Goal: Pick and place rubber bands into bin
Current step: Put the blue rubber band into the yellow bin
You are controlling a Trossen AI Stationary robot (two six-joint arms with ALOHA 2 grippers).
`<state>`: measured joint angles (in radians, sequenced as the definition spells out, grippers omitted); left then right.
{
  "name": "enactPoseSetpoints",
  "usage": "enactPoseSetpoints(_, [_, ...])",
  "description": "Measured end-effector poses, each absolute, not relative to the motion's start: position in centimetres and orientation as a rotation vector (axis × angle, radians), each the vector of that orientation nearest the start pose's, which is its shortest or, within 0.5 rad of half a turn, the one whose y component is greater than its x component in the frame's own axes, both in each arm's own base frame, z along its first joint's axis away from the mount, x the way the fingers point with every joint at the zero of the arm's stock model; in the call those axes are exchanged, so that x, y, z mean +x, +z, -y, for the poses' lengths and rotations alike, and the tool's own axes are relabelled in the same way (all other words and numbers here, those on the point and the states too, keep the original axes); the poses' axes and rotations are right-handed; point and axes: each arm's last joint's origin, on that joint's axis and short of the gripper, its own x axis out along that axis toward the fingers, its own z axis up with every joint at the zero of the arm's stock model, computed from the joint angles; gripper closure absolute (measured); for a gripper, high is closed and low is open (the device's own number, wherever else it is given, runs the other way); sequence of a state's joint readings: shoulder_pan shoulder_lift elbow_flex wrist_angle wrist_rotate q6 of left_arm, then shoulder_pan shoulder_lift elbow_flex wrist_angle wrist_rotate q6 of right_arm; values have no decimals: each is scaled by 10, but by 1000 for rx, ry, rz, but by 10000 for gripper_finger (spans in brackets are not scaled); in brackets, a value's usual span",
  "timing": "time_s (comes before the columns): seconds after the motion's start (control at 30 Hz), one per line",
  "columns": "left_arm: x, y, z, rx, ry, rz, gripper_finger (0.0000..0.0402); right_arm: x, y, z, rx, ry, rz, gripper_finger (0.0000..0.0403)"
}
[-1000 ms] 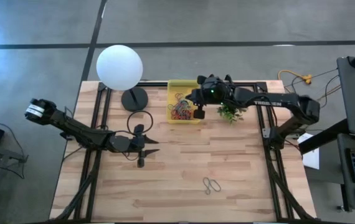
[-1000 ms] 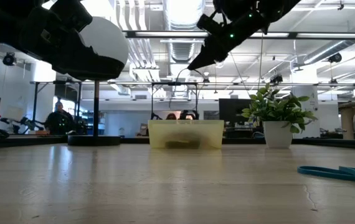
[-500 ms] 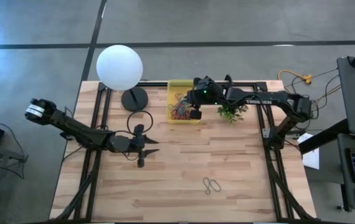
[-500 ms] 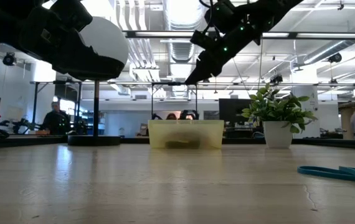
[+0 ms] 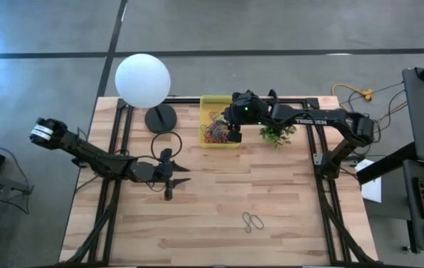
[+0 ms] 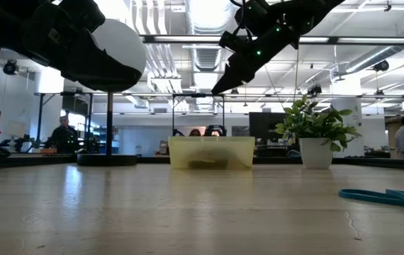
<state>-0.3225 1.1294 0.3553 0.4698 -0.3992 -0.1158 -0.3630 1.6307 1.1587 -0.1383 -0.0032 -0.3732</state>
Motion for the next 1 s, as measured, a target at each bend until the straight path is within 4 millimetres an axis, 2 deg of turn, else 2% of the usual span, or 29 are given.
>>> enactPoseSetpoints(0.2, [207,185,57,-7,93,-281,272,327,260,117,-175,-33,-665,238])
enactPoseSetpoints(0.4, [207,185,57,4,91,-282,272,311,270,94,-70,193,-704,249])
enactPoseSetpoints(0.73, [207,185,57,11,91,-281,272,285,287,49,-80,290,-656,266])
enactPoseSetpoints(1.0, [207,185,57,11,91,-280,272,249,278,10,-27,364,-657,275])
